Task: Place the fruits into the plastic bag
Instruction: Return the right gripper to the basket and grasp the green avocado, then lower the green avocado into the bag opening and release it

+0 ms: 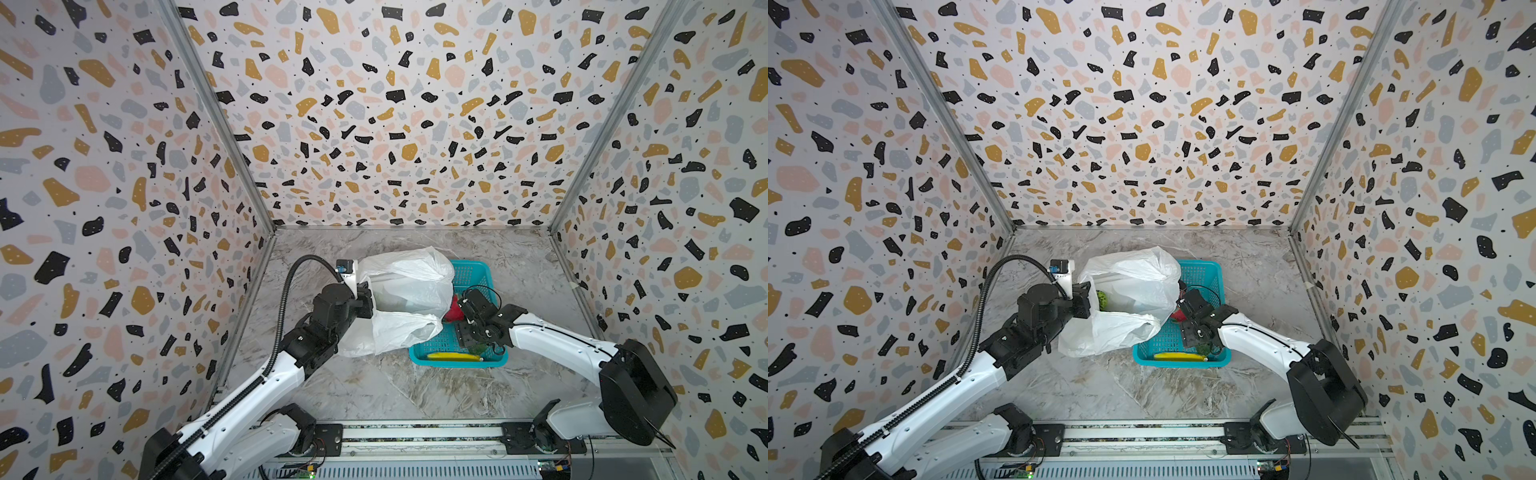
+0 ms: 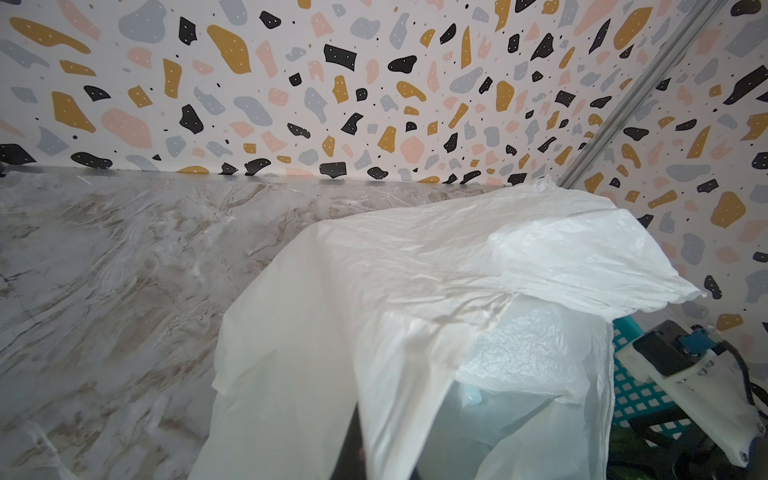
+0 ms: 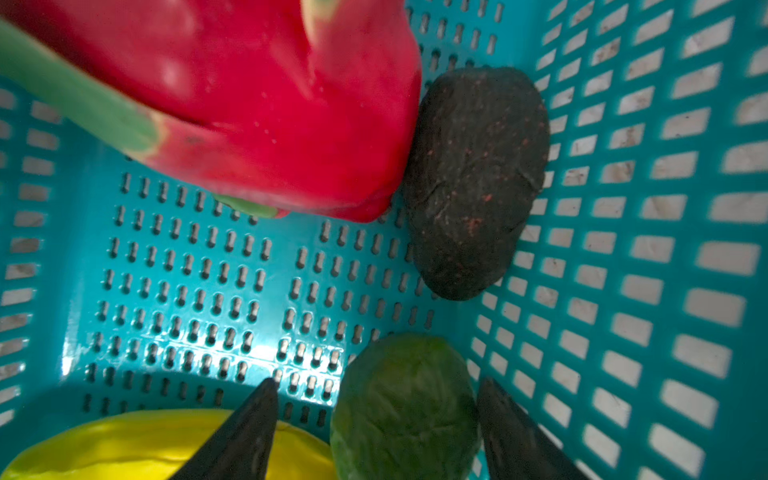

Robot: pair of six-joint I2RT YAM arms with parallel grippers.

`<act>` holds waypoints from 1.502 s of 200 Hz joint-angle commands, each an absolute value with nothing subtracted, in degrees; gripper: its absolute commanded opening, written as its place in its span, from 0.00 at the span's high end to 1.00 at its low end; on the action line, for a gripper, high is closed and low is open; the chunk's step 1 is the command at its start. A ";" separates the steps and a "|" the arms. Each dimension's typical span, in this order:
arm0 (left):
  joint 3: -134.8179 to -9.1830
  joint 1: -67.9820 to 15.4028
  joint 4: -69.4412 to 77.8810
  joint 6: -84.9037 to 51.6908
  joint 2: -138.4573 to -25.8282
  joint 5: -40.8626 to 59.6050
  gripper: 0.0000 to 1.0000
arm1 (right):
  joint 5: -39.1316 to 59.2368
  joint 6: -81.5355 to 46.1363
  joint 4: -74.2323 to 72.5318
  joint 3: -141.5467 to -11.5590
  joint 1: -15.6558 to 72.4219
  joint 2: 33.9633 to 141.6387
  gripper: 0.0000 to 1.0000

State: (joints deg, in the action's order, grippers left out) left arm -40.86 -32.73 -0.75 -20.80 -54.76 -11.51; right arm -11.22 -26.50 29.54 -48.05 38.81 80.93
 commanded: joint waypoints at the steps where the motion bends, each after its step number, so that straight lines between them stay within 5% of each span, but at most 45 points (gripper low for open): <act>1: -41.04 -32.43 1.61 -20.74 -54.26 -12.38 1.00 | -9.32 -27.42 28.56 -46.71 38.93 82.50 0.30; 48: -41.05 -32.43 1.58 -20.72 -54.14 -12.26 1.00 | -5.74 -27.59 25.08 -45.00 38.87 83.86 0.43; 80: -40.96 -32.43 1.82 -20.83 -54.23 -11.91 1.00 | -7.49 -26.78 22.58 -44.91 38.85 77.20 0.61; 111: -40.78 -32.43 2.27 -21.09 -54.47 -11.29 1.00 | -7.96 -24.92 19.96 -45.60 38.93 69.11 0.67; 174: -40.43 -32.43 2.72 -21.09 -54.42 -9.57 1.00 | 7.94 -20.55 10.71 -49.06 39.23 63.58 0.68; 300: -40.08 -32.43 2.38 -21.45 -54.28 -8.61 1.00 | 17.34 -17.98 2.72 -67.98 48.82 91.05 0.59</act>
State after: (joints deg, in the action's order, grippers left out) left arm -40.86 -32.73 0.10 -20.84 -54.76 -8.86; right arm 14.70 -18.26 4.23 -65.41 47.66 89.95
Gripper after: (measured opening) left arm 0.047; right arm 0.461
